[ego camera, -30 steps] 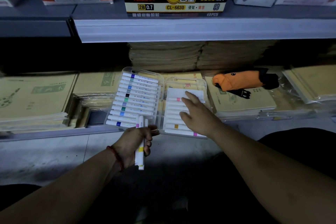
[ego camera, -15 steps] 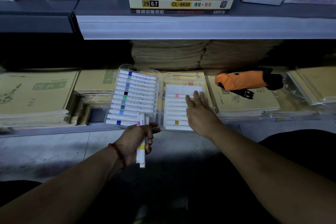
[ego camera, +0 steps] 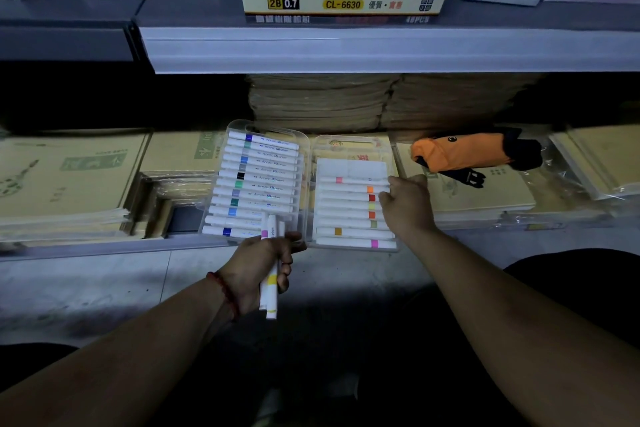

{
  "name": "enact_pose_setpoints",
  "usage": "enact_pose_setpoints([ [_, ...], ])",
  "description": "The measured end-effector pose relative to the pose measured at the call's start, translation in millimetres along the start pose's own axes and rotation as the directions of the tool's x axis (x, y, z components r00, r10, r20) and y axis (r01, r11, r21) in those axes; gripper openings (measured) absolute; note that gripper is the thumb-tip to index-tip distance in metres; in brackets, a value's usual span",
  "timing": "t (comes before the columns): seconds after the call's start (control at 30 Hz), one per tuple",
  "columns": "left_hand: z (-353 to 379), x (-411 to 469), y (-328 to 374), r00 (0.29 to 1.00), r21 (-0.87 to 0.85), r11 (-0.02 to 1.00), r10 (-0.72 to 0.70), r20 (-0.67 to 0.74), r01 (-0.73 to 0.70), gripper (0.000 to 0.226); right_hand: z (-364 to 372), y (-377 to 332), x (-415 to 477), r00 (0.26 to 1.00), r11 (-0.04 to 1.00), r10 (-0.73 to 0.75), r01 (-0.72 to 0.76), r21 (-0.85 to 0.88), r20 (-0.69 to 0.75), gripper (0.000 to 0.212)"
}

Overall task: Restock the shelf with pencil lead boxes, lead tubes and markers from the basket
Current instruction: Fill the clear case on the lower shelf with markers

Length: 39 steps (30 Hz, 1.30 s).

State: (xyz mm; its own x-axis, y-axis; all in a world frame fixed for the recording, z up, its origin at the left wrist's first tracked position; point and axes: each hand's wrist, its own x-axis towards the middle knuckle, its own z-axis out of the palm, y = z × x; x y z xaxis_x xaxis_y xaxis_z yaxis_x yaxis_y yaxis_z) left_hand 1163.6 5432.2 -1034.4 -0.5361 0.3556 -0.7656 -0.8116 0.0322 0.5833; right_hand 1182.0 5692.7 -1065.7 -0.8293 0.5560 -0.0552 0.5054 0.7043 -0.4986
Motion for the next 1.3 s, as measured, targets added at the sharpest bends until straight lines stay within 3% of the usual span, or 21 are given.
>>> enact_pose_setpoints([
  [0.13,-0.2,2.1,-2.0,1.000,0.001,1.000,0.010,-0.021,-0.010,0.049,2.3,-3.2,-0.4,0.985,0.950,0.173,-0.166,0.263,-0.004,0.040],
  [0.27,-0.5,3.2,-2.7,0.999,0.009,1.000,0.017,-0.038,-0.017,0.049,-6.6,-3.0,-4.1,0.941,0.725,0.314,-0.325,0.607,0.128,0.042],
  [0.33,-0.2,2.9,-2.8,0.999,0.006,1.000,0.019,-0.040,-0.019,0.049,-9.2,-2.6,-6.0,0.922,0.611,0.338,-0.369,0.700,0.192,0.043],
  [0.4,0.2,2.4,-2.7,0.999,0.003,1.000,0.020,-0.039,-0.019,0.047,-9.2,-2.2,-5.9,0.917,0.585,0.343,-0.377,0.718,0.202,0.043],
  [0.47,0.1,2.0,-2.7,0.999,0.002,1.000,0.020,-0.037,-0.020,0.047,-6.4,-1.2,-4.9,0.930,0.646,0.317,-0.356,0.675,0.188,0.043],
  [0.5,-0.1,2.1,-2.8,0.999,0.003,1.000,0.020,-0.035,-0.020,0.047,-5.5,-1.2,-5.2,0.949,0.729,0.275,-0.309,0.611,0.153,0.042],
  [0.57,0.3,2.2,-2.8,0.999,0.003,1.000,0.018,-0.029,-0.017,0.048,-2.5,-1.6,-9.0,0.987,0.925,0.154,-0.159,0.345,0.042,0.041],
  [0.63,0.6,2.6,-2.9,0.999,0.005,1.000,0.017,-0.030,-0.017,0.048,3.1,0.9,-14.6,0.998,0.993,0.048,-0.044,0.112,-0.037,0.042],
  [0.77,0.3,3.1,-2.9,0.999,0.006,1.000,0.018,-0.035,-0.018,0.048,10.0,1.0,-23.1,0.993,0.994,-0.075,0.068,-0.087,-0.086,0.043],
  [0.87,-0.3,3.1,-2.5,0.999,0.008,1.000,0.015,-0.029,-0.015,0.049,9.9,-1.8,-24.9,0.993,0.959,-0.116,0.103,-0.264,-0.031,0.049],
  [1.1,0.7,2.0,-2.5,0.999,0.008,1.000,0.023,-0.031,-0.022,0.049,-4.8,-16.9,-26.8,0.998,0.965,-0.016,0.033,-0.261,0.066,0.052],
  [1.3,0.9,-2.9,0.8,0.999,0.024,0.999,0.023,-0.028,-0.022,0.047,-21.0,-23.4,-22.6,0.982,0.927,-0.010,0.079,-0.367,0.187,0.055],
])
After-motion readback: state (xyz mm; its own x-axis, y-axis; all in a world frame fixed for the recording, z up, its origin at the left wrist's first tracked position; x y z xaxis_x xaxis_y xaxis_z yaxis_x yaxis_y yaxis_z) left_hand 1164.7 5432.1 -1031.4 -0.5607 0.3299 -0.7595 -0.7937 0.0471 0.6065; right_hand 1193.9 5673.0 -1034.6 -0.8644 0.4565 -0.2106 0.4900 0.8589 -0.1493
